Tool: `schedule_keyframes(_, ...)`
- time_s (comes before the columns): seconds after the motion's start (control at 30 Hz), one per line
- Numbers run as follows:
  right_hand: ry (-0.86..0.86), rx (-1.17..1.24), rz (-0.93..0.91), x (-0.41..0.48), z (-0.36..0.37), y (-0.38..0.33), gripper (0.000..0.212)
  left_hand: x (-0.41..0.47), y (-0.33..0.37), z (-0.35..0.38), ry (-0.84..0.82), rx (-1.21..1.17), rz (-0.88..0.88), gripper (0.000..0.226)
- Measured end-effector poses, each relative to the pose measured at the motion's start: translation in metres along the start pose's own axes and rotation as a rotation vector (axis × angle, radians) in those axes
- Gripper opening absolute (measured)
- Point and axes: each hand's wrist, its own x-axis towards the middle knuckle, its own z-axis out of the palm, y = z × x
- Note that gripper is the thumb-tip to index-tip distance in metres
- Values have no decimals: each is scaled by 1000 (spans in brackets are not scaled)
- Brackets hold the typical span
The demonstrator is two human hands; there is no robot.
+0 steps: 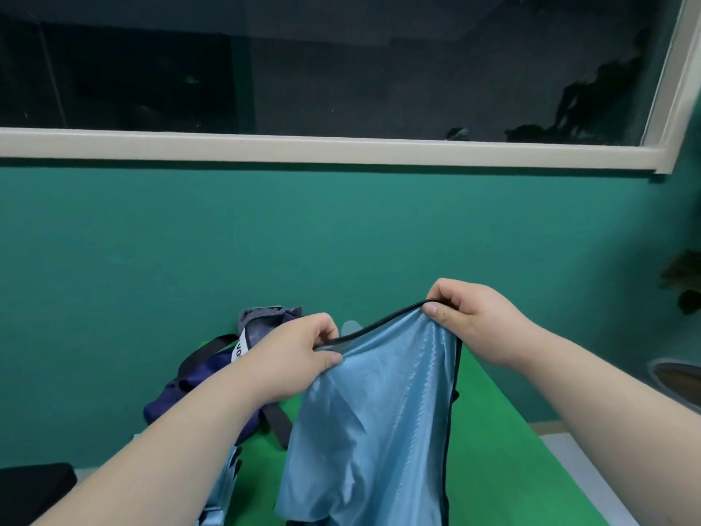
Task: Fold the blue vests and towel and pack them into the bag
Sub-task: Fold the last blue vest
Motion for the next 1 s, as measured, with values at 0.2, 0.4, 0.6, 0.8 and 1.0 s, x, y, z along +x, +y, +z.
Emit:
schedule_keyframes(0.2,68,-44,0,-3,-4,2,15,-2,5,5,76,82,-18,30)
schedule_keyframes(0.4,91,-27,44,-7,-7,16,15,-9,8,1,113,86,19,38)
schedule_keyframes(0.6,100,-14,107,-13,-9,31,17,-17,10,-2,-7,-2,62,24)
schedule_keyframes(0.8,89,-38,154,-16,-16,41,16,-17,7,-8,-92,-1,134,6)
schedule_keyframes(1.0,99,-71,176,-19,-22,49,17,-12,-6,-13,-174,39,118,9)
